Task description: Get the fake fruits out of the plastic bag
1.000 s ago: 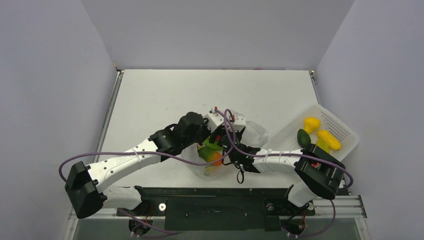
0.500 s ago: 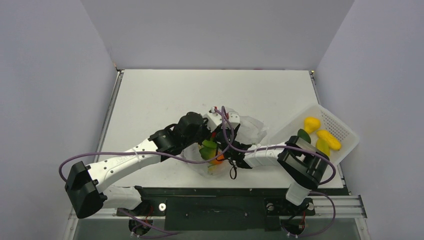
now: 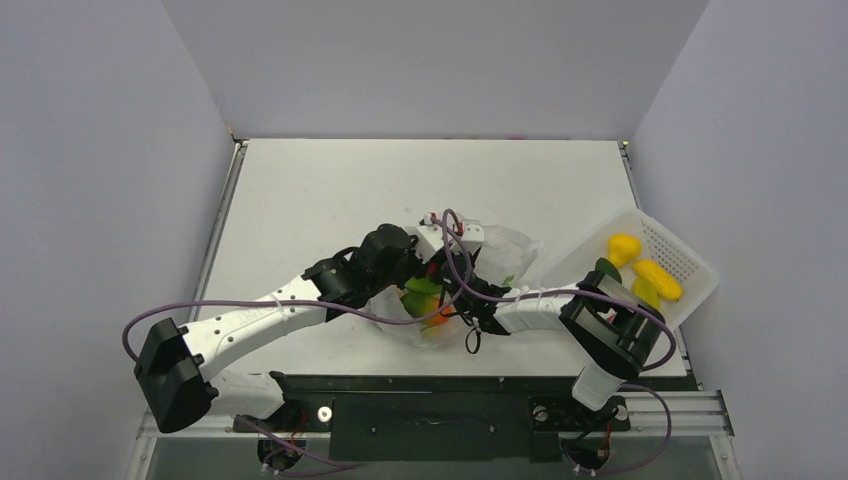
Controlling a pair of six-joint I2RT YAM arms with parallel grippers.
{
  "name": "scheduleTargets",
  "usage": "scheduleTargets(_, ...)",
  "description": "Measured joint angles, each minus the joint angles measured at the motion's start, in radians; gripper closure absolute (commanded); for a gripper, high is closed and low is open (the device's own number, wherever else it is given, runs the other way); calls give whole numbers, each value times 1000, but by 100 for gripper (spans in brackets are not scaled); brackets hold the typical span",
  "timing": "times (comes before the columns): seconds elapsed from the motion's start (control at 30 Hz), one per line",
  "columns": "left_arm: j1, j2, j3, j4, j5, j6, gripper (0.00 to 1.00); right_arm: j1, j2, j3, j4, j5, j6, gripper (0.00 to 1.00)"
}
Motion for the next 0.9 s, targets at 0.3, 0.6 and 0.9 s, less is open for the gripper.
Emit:
scheduleTargets(0.3, 16, 17, 0, 8, -53, 0, 100, 0, -183, -96, -20, -85, 1, 100)
scheduleTargets(0.6, 19, 14, -1, 31, -105, -1, 100, 0, -470, -195, -115, -137, 4, 100)
scheduleTargets(0.9, 20, -27, -32, 69, -172, 2, 100, -8, -919, -231, -399, -9, -19, 100)
